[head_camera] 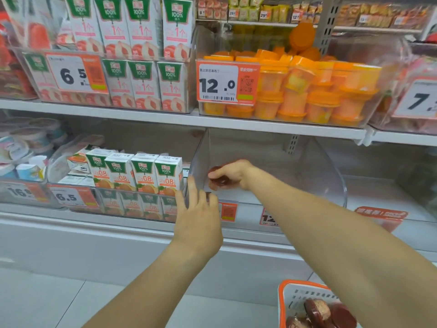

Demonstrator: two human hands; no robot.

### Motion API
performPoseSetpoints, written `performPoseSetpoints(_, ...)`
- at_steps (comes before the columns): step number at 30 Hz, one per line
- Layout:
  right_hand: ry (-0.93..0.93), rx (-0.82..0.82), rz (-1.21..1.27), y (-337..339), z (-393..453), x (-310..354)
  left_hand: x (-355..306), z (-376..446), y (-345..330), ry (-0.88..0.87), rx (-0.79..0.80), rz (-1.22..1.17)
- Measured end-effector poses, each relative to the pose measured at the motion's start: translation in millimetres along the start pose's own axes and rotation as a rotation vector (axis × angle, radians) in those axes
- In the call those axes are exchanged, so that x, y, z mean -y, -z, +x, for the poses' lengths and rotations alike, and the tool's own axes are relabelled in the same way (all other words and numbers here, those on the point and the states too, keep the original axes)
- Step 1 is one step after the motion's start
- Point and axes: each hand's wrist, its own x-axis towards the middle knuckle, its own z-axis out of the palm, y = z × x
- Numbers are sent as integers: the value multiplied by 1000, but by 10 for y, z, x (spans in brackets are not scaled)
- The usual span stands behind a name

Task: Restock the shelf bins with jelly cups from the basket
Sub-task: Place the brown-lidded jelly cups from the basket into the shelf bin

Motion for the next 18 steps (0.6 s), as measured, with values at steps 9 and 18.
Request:
performPoseSetpoints(9,12,50,-22,-187,315,-148,-16,25,-3,14,-25,-41)
performPoseSetpoints(18,17,-32,-298,150,130,-118,-70,0,75,-2,-263,-381)
